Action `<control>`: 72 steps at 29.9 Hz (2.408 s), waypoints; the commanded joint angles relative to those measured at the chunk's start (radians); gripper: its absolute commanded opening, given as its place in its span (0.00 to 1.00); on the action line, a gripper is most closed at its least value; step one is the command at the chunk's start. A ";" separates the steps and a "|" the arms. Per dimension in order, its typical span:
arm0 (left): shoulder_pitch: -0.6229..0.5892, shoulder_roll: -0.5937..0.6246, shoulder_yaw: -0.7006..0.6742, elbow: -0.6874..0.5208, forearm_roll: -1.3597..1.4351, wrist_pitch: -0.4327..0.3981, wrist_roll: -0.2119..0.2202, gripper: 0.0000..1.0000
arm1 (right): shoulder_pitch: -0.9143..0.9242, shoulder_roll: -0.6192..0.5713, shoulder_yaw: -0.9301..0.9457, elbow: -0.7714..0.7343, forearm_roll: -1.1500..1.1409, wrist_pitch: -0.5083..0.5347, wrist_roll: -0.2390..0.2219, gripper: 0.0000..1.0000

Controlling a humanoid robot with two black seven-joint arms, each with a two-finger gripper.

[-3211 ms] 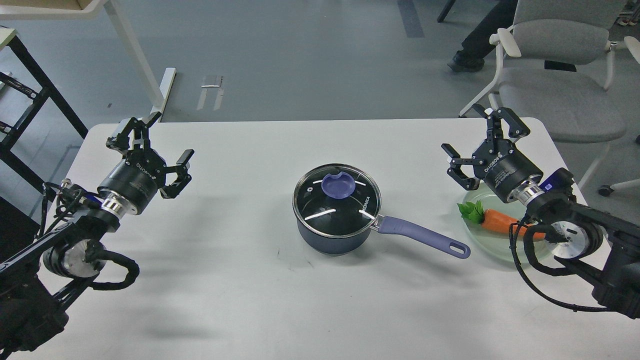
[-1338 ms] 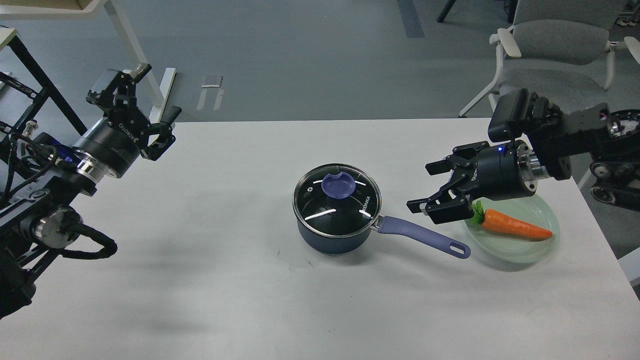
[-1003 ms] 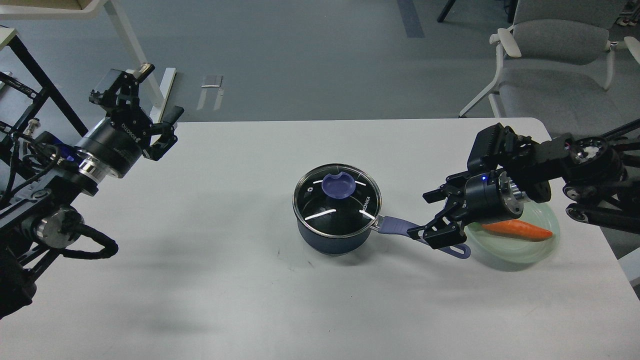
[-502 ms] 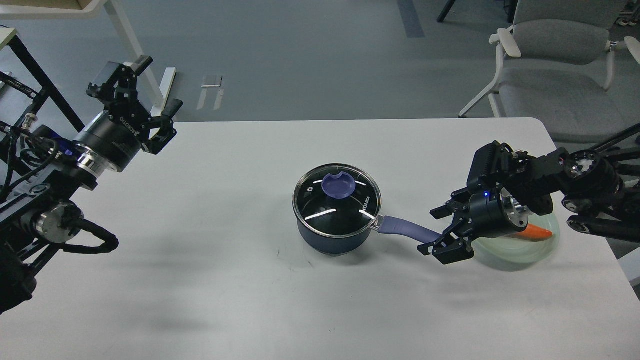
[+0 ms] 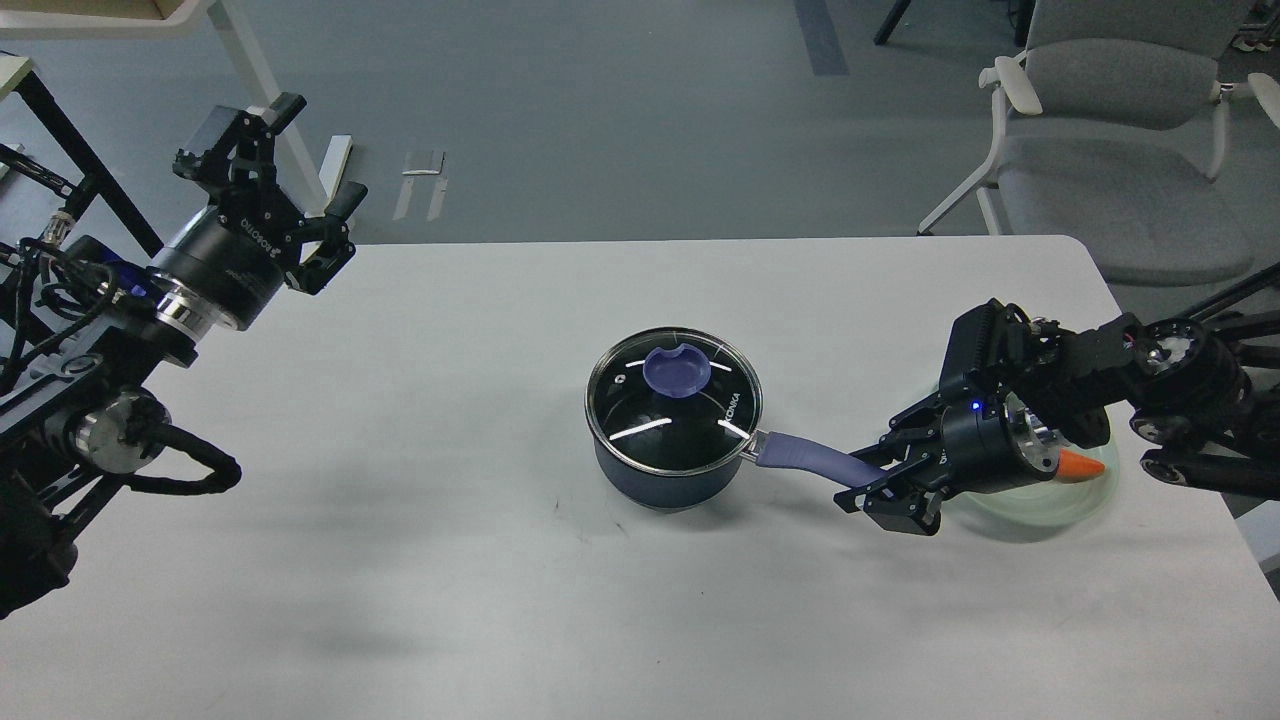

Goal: Open pot lid
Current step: 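Lower the right gripper and grasp the purple pot handle, then reach the left gripper over the pot to the purple lid knob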

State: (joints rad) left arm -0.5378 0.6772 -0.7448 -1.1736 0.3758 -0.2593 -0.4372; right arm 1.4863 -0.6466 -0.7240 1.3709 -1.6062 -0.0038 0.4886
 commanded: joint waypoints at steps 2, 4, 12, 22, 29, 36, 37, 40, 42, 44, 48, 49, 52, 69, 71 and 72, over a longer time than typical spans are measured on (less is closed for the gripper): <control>-0.001 0.001 0.001 0.000 0.000 0.000 0.002 1.00 | 0.000 -0.002 0.000 0.004 -0.001 -0.001 0.000 0.31; -0.001 0.001 0.001 0.000 0.003 0.000 0.000 1.00 | 0.000 -0.002 -0.002 0.004 -0.003 0.001 0.000 0.26; -0.010 0.001 0.002 -0.024 0.193 -0.017 0.000 1.00 | 0.000 -0.002 -0.002 0.002 -0.001 0.001 0.000 0.23; -0.195 -0.042 0.037 -0.224 1.053 -0.112 -0.052 1.00 | 0.000 -0.002 0.000 0.002 0.006 0.001 0.000 0.23; -0.462 -0.110 0.413 -0.219 1.417 0.058 -0.052 1.00 | 0.002 -0.001 0.000 0.002 0.009 0.001 0.000 0.23; -0.626 -0.237 0.729 -0.040 1.490 0.261 -0.052 1.00 | 0.000 -0.002 0.000 0.002 0.011 0.001 0.000 0.23; -0.627 -0.258 0.735 -0.011 1.491 0.262 -0.052 1.00 | 0.000 -0.002 0.000 0.002 0.011 0.001 0.000 0.23; -0.623 -0.324 0.740 0.083 1.496 0.285 -0.052 1.00 | 0.000 -0.004 0.000 0.004 0.015 0.001 0.000 0.23; -0.616 -0.350 0.745 0.129 1.509 0.298 -0.052 1.00 | 0.000 -0.004 0.000 0.004 0.015 0.001 0.000 0.23; -0.611 -0.373 0.757 0.155 1.511 0.298 -0.052 1.00 | 0.000 -0.005 0.000 0.004 0.015 0.001 0.000 0.24; -0.568 -0.389 0.763 0.178 1.499 0.302 -0.052 1.00 | 0.000 -0.005 0.002 0.004 0.015 0.001 0.000 0.24; -0.559 -0.389 0.763 0.180 1.499 0.302 -0.052 1.00 | 0.000 -0.005 0.000 0.004 0.015 0.001 0.000 0.24; -0.536 -0.389 0.763 0.192 1.500 0.311 -0.052 1.00 | 0.000 -0.005 0.000 0.004 0.015 0.001 0.000 0.24; -0.493 -0.403 0.763 0.236 1.506 0.362 -0.052 0.95 | 0.000 -0.004 0.002 0.005 0.015 0.001 0.000 0.25; -0.495 -0.413 0.763 0.236 1.506 0.362 -0.052 0.95 | 0.000 -0.005 0.002 0.004 0.015 0.001 0.000 0.25; -0.495 -0.415 0.763 0.236 1.506 0.362 -0.052 0.93 | 0.000 -0.005 0.002 0.004 0.015 0.001 0.000 0.25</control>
State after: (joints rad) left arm -1.0324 0.2714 0.0188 -0.9372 1.8824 0.1027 -0.4887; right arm 1.4864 -0.6513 -0.7228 1.3757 -1.5906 -0.0030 0.4887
